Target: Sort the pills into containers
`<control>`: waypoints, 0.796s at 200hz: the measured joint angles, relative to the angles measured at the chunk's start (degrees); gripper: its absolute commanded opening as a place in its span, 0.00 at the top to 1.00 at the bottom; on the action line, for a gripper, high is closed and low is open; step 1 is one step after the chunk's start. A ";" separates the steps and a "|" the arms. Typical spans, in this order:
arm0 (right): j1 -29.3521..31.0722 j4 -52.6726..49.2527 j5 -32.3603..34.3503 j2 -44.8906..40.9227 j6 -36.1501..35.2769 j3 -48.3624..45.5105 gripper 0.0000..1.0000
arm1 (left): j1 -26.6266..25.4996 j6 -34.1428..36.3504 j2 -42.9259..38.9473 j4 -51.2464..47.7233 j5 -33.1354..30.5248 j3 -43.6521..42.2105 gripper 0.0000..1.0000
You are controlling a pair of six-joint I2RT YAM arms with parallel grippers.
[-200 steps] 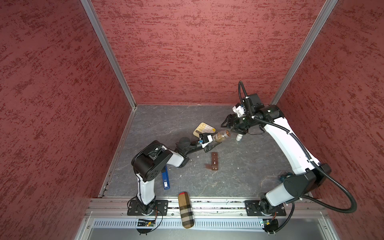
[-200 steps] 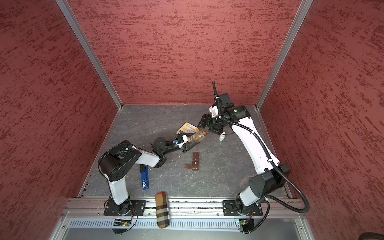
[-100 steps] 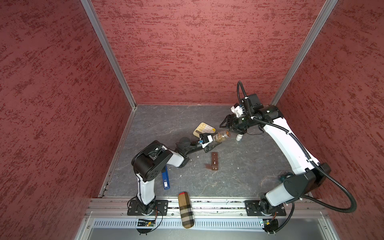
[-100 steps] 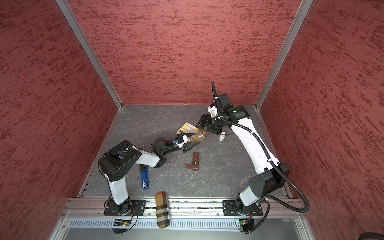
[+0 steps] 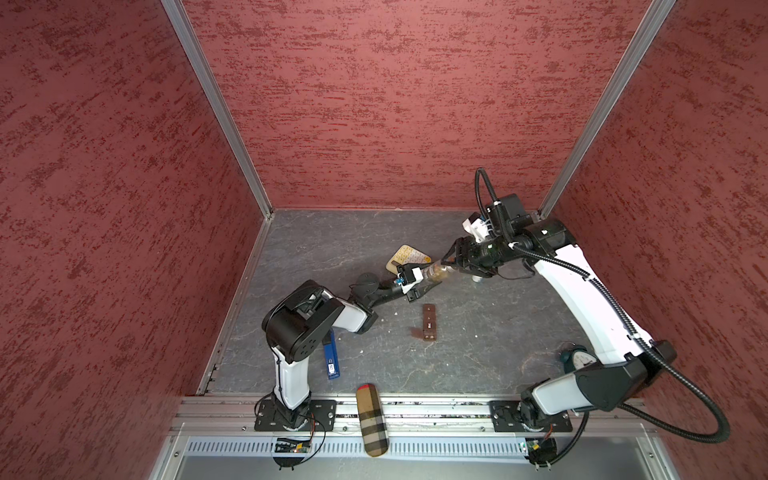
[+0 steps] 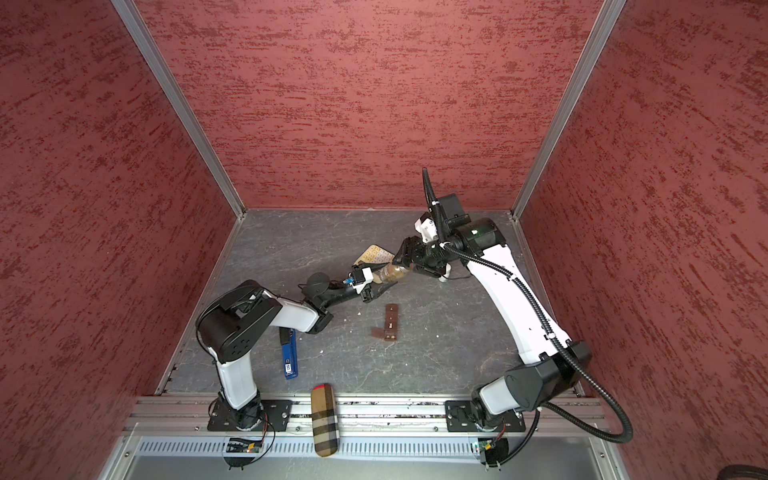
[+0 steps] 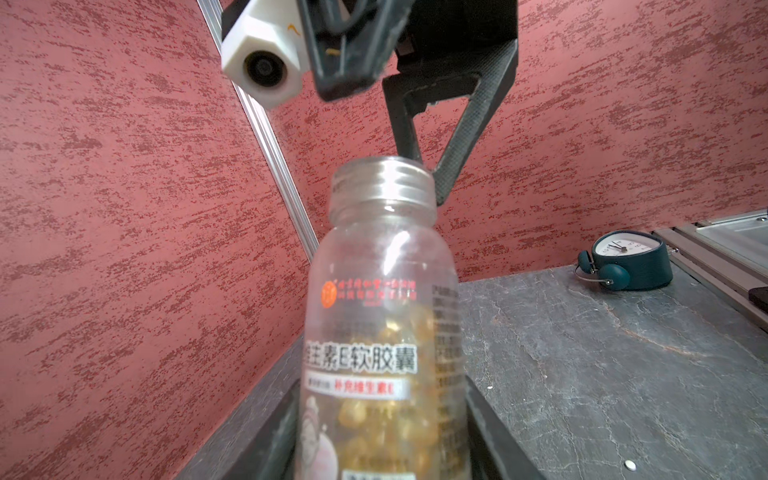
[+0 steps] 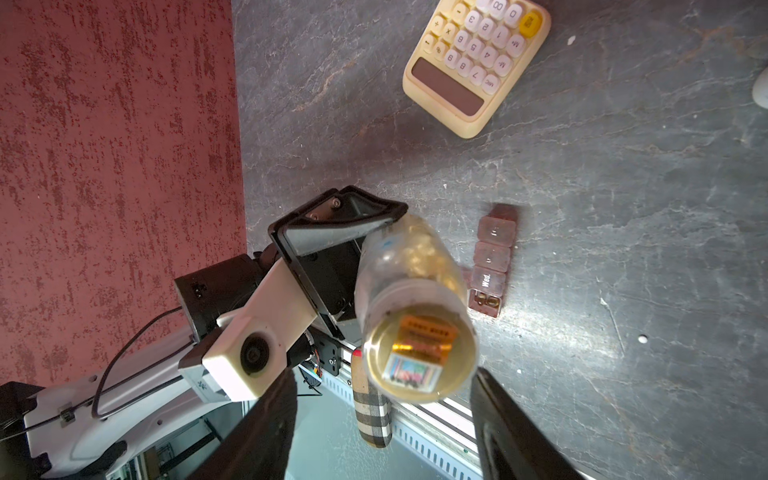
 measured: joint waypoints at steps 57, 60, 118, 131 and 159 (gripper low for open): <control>0.22 -1.97 2.29 0.26 -0.68 0.94 0.28 | 0.00 0.00 0.00 -0.39 0.00 0.00 1.00; 0.22 -2.12 2.58 0.35 -0.72 1.25 0.27 | 0.00 0.00 0.00 -0.39 0.00 0.00 1.00; -0.09 -3.37 8.55 4.02 -1.77 9.64 0.27 | -0.09 0.00 -0.09 -0.55 -0.02 -0.50 1.00; -0.09 -3.32 8.85 4.87 -2.03 10.10 0.27 | -0.17 0.00 -0.09 -0.59 -0.04 -0.57 1.00; -0.13 -2.93 8.59 6.82 -2.43 10.12 0.27 | -0.26 -0.02 -0.24 -0.57 -0.07 -0.57 1.00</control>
